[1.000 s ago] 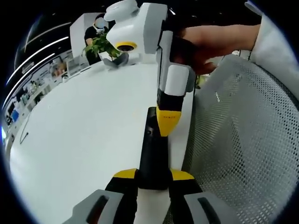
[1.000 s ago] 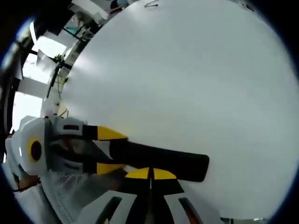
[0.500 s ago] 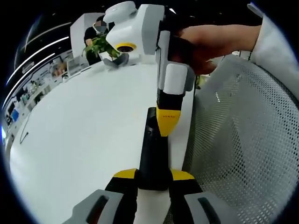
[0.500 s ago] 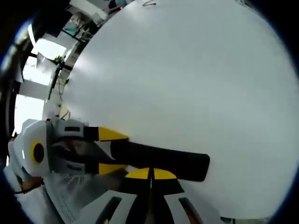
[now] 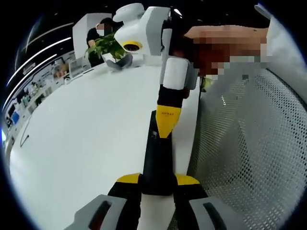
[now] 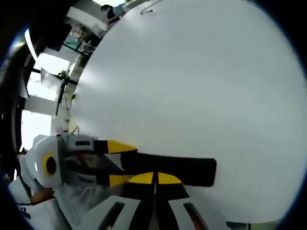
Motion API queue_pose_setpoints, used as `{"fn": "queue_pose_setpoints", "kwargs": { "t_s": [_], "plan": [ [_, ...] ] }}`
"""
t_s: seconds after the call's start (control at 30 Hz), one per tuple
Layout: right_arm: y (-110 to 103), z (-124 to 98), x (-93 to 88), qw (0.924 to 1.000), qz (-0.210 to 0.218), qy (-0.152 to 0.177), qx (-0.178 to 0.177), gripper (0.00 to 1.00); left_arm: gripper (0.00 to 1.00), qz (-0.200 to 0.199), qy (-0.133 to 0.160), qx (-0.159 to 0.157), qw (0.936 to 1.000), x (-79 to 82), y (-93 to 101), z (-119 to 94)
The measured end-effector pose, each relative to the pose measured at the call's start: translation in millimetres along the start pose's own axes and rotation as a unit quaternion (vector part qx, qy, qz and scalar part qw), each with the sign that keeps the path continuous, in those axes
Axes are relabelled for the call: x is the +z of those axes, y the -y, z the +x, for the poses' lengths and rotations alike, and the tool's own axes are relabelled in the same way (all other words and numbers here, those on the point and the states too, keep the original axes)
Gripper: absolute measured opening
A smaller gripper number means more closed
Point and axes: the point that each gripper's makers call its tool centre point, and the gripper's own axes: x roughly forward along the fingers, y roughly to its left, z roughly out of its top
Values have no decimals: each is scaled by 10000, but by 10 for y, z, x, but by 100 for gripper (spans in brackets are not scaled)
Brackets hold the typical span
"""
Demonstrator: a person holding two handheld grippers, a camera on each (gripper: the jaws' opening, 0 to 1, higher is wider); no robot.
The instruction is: Press the specified remote control buttons in sequence, fully releasing each button before pressing the next.
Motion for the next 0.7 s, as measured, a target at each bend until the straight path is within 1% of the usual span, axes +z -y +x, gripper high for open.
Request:
{"fn": "queue_pose_setpoints", "kwargs": {
  "t_s": [0.1,0.13,0.27,0.4,0.53,0.7],
  "plan": [
    [-23,-4,27,10000,-35,63,27,0,24,-4,4,0,10000,2,1,0],
    [-55,2,38,9999,-58,93,98,0,24,-6,6,0,10000,3,1,-1],
    [-90,38,23,9998,-142,33,139,0,24,-9,13,-3,10000,3,-2,-2],
    [-58,71,7,9998,-189,-13,82,0,24,-14,16,-3,10000,4,-1,-3],
    [-62,87,11,9998,-89,1,190,0,24,-17,20,-2,10000,3,-2,-2],
    [-19,118,8,9999,-85,-17,125,0,24,-20,22,-2,10000,2,-1,-4]
  ]
}}
